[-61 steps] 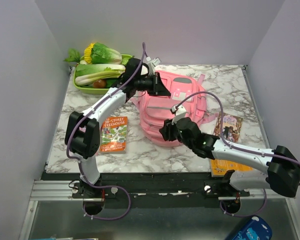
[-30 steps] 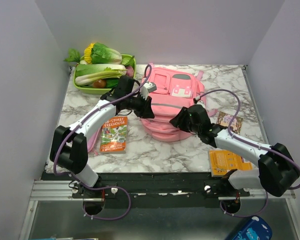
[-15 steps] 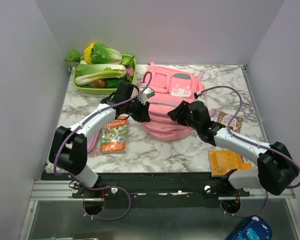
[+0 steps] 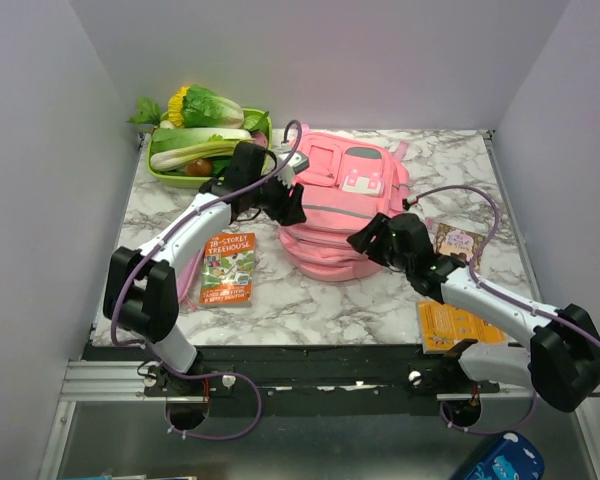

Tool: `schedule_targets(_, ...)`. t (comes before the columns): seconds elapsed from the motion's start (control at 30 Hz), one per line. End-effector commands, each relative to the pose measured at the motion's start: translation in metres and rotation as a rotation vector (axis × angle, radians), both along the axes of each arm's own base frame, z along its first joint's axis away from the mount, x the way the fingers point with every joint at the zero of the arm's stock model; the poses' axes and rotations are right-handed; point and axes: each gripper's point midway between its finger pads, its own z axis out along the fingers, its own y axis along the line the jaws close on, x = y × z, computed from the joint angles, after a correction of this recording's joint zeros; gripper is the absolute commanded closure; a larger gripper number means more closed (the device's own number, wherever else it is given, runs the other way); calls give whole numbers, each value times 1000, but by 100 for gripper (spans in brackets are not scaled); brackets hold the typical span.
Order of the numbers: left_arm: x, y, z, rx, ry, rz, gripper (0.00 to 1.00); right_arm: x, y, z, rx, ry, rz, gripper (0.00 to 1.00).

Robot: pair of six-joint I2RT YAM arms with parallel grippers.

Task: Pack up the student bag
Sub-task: Unzip the student bag at the center of the board.

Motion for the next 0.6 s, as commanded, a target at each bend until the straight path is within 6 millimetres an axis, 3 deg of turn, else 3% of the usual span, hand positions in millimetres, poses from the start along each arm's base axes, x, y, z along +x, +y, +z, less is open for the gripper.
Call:
schedule_targets(0.0,19,-23,21,-49,-48,-91,36,-2,-15,1,-4,0,-57,36)
schedule_targets(0.27,10,-44,-11,108,-116,-326,25,2,-31,10,38,-13,-92,36)
schedule_targets(0.37,-1,-45,-20,168,-137,-423,11,2,-37,12,44,-19,-100,35)
schedule_targets(0.4,-3,-45,-21,183,-146,-435,1,3,-39,11,43,-18,-104,35)
schedule_targets(0.57,-1,-54,-23,275,-273,-459,1,4,-40,12,55,-13,-106,35)
